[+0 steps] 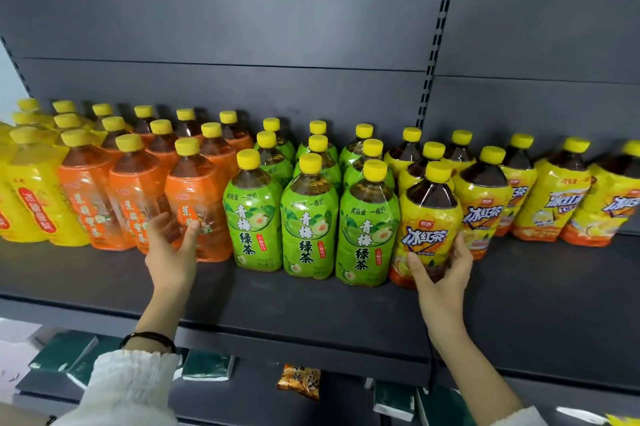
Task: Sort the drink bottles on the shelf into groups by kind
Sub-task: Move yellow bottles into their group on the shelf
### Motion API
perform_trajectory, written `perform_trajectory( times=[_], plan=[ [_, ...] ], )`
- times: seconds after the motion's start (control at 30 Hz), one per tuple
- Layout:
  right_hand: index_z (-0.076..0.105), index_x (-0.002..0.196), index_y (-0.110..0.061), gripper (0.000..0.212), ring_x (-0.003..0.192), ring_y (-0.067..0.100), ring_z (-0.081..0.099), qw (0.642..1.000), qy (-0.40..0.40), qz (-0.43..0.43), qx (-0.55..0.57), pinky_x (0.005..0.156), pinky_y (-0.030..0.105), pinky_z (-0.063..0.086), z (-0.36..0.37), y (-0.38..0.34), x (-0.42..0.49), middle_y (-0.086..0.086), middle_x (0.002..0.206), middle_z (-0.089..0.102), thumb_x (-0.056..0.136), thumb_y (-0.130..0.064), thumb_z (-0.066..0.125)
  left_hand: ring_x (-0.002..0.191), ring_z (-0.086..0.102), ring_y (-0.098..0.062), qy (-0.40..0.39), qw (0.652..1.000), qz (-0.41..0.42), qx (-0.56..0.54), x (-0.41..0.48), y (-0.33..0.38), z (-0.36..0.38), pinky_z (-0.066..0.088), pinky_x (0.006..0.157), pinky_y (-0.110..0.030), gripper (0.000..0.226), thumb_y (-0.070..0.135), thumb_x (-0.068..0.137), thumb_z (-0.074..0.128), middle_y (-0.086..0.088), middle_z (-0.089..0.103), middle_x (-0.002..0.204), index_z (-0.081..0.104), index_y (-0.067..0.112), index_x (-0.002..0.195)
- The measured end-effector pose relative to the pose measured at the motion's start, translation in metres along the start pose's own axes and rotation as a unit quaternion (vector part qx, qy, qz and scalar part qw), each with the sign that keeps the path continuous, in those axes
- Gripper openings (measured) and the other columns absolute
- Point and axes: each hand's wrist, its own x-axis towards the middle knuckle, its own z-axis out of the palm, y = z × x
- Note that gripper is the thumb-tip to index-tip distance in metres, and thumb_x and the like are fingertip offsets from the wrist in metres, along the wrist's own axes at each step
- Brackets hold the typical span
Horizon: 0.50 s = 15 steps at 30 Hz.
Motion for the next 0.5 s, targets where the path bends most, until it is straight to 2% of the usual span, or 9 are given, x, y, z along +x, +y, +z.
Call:
perform_trajectory(
  times=[0.13, 0.2, 0.27, 0.33, 0.4, 0.5],
  plan=[
    [0.027, 0.144, -0.029, 0.086, 0.136, 0.015, 0.036, 1.0, -0.001, -0.003, -0.005, 0.112, 0.044, 0.035, -0.003, -0.003, 0.0, -0.004, 0.145, 0.037, 0.075, -0.035, 0.079, 0.116, 0.055, -0.025, 0.003, 0.999, -0.024, -0.024, -0.015, -0.001, 0.002, 0.041, 0.097, -0.039, 0.053, 0.033, 0.089, 0.064, -0.011, 0.056, 0.131, 0.046, 0.012, 0.134],
    [0.032, 0.143, -0.024, 0.084, 0.131, 0.011, 0.041, 1.0, 0.008, -0.001, -0.005, 0.108, 0.028, 0.038, -0.004, -0.006, 0.002, -0.002, 0.143, 0.042, 0.074, -0.023, 0.081, 0.112, 0.055, -0.026, 0.006, 0.998, -0.046, -0.053, -0.033, -0.004, 0.006, 0.042, 0.094, -0.04, 0.044, 0.025, 0.089, 0.064, -0.012, 0.056, 0.126, 0.05, 0.012, 0.128],
    [0.036, 0.139, -0.024, 0.081, 0.124, 0.007, 0.045, 1.0, 0.016, 0.006, -0.003, 0.097, 0.014, 0.039, -0.006, -0.011, 0.004, -0.003, 0.137, 0.047, 0.073, -0.018, 0.082, 0.11, 0.056, -0.027, -0.029, 0.997, -0.051, -0.06, -0.056, -0.004, 0.013, 0.041, 0.095, -0.039, 0.028, 0.019, 0.089, 0.063, -0.01, 0.06, 0.117, 0.056, 0.014, 0.116],
    [0.039, 0.133, -0.03, 0.077, 0.119, 0.005, 0.049, 1.0, 0.018, 0.019, -0.003, 0.093, 0.014, 0.04, -0.007, -0.012, 0.005, -0.007, 0.13, 0.05, 0.071, -0.019, 0.083, 0.107, 0.058, -0.026, -0.09, 0.993, -0.021, -0.069, -0.074, 0.0, 0.023, 0.043, 0.092, -0.03, 0.019, 0.015, 0.088, 0.064, -0.005, 0.061, 0.108, 0.058, 0.017, 0.107],
    [0.038, 0.128, -0.034, 0.074, 0.113, 0.002, 0.051, 0.999, 0.011, 0.032, -0.005, 0.09, 0.014, 0.041, -0.01, -0.014, 0.005, -0.011, 0.124, 0.052, 0.07, -0.02, 0.083, 0.105, 0.057, -0.024, -0.13, 0.989, 0.033, -0.067, -0.088, 0.01, 0.034, 0.044, 0.086, -0.019, 0.024, 0.015, 0.085, 0.069, -0.006, 0.058, 0.11, 0.057, 0.018, 0.105],
    [0.04, 0.128, -0.031, 0.07, 0.104, -0.004, 0.051, 0.998, -0.008, 0.049, -0.029, 0.083, 0.015, 0.041, -0.015, -0.019, 0.005, -0.02, 0.115, 0.052, 0.072, -0.023, 0.082, 0.121, 0.039, -0.025, -0.126, 0.984, 0.126, -0.011, -0.102, 0.027, 0.052, 0.035, 0.101, -0.032, 0.053, 0.023, 0.072, 0.081, -0.013, 0.041, 0.127, 0.052, 0.016, 0.116]
  ],
)
